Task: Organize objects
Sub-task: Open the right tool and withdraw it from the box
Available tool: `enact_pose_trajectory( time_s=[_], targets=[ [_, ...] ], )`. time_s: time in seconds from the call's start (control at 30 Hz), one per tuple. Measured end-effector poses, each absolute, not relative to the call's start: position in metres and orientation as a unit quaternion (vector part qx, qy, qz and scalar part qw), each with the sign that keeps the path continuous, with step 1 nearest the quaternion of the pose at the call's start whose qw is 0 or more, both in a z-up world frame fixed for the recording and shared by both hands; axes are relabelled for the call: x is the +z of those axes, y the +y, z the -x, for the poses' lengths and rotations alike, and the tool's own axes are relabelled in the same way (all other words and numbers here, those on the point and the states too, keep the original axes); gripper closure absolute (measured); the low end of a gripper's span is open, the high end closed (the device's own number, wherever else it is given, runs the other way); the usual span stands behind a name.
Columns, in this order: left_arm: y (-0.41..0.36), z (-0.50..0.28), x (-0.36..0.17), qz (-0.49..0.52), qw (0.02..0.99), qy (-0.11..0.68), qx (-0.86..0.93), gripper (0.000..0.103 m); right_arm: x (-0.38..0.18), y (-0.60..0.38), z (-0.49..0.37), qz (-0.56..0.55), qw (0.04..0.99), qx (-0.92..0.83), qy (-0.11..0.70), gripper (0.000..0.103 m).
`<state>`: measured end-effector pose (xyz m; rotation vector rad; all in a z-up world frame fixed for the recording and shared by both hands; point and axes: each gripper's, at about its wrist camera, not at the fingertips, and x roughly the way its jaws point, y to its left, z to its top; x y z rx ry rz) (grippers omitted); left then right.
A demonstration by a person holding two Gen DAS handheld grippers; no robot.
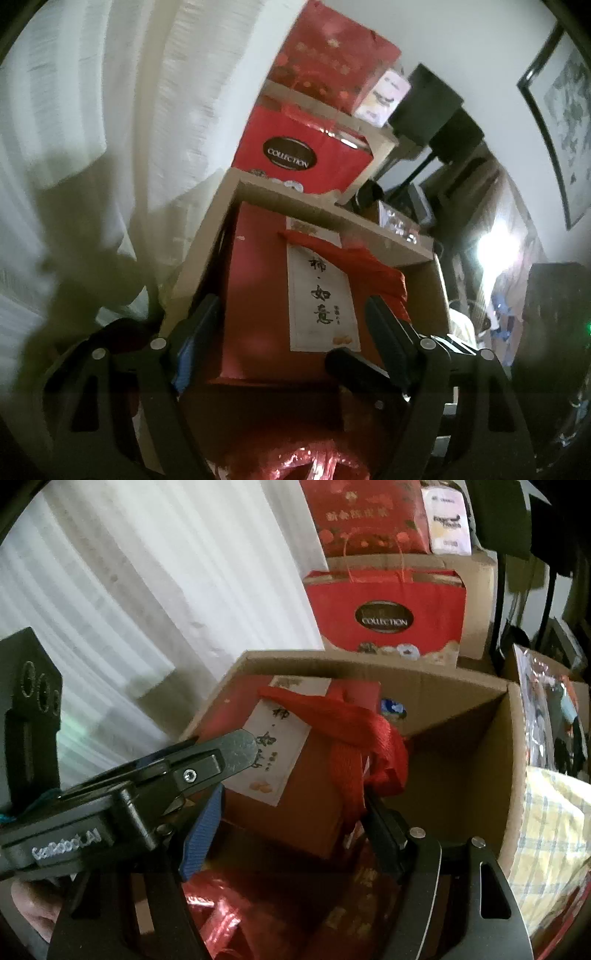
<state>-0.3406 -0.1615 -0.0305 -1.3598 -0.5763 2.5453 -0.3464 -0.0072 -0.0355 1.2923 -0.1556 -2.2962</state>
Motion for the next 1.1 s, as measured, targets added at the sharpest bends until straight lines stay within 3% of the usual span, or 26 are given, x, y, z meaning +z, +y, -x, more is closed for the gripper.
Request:
enact_pose_trajectory(
  time_s=[0.4, 0.77, 1.1],
  targets=[
    [-0.161, 0.318, -0.013, 0.465, 0.116, -0.218, 0.85, 0.008, -0.012, 0.018, 0.327, -0.459, 0.237, -0.855, -0.052, 0.027],
    [-0.141, 0.271, 0.011, 0.452, 0.125, -0.182, 0.864, 0.008, 0.007, 0.048, 0.287, -0.436, 0.211, -0.874, -0.026, 0.025],
    [-0.124, 0.231, 0.021, 0.426, 0.082, -0.103, 0.895, 0.002, 0.018, 0.08, 0.249, -0.406, 0.173, -0.897, -0.028, 0.001]
  ],
)
